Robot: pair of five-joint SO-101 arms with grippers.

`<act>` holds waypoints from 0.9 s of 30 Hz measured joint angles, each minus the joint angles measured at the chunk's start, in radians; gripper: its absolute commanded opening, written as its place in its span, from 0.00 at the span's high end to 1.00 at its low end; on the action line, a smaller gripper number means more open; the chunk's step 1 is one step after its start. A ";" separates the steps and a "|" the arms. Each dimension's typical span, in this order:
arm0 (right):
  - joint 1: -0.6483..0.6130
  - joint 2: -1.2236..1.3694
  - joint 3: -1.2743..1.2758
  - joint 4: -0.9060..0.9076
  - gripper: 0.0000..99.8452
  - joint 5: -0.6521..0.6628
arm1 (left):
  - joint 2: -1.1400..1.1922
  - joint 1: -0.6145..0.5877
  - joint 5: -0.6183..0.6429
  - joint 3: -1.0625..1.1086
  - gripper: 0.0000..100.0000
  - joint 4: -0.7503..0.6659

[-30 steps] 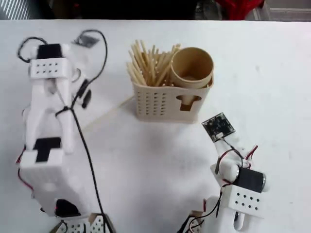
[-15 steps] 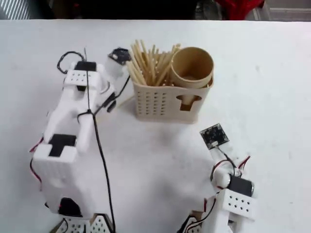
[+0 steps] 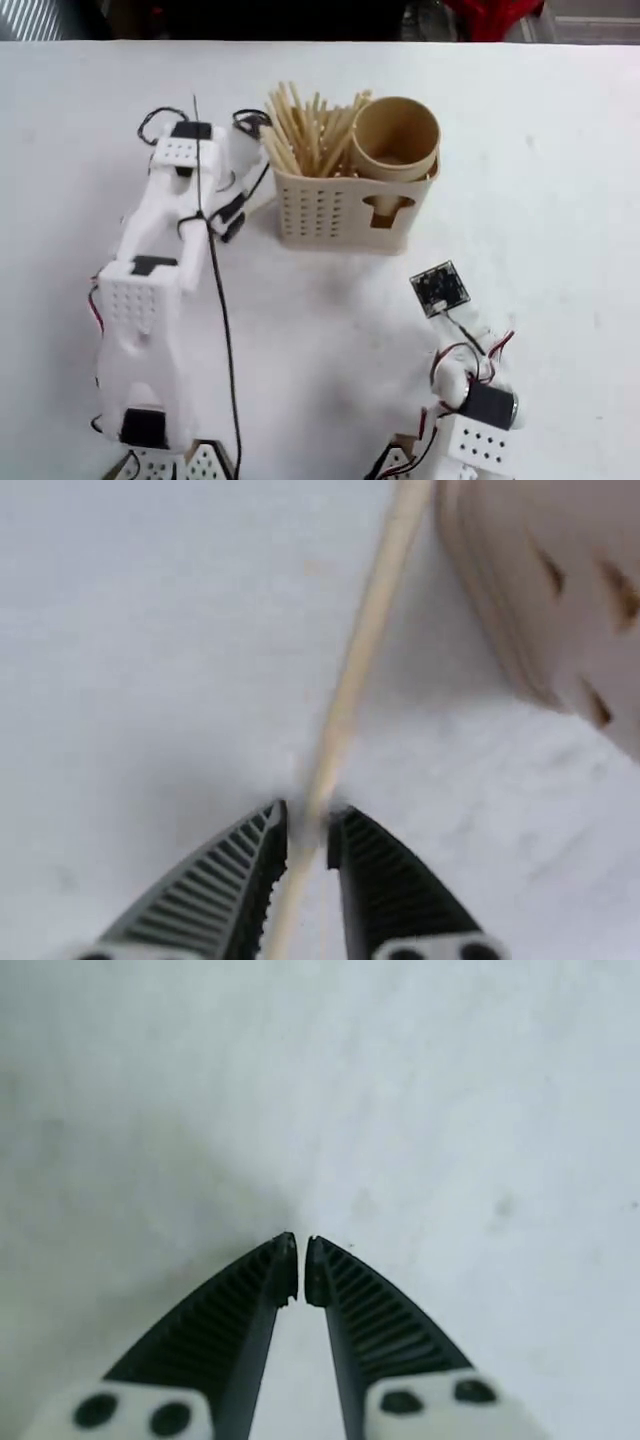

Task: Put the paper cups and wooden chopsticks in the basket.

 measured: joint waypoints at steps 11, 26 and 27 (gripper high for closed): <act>0.000 -0.130 0.012 0.072 0.97 0.000 | 0.175 -0.080 0.163 -0.442 0.98 0.255; 0.000 -0.130 0.012 0.072 0.97 0.000 | -0.118 -0.186 0.434 -0.605 0.98 0.273; 0.000 -0.130 0.012 0.072 0.97 0.000 | -0.180 -0.170 0.451 -0.605 0.98 0.273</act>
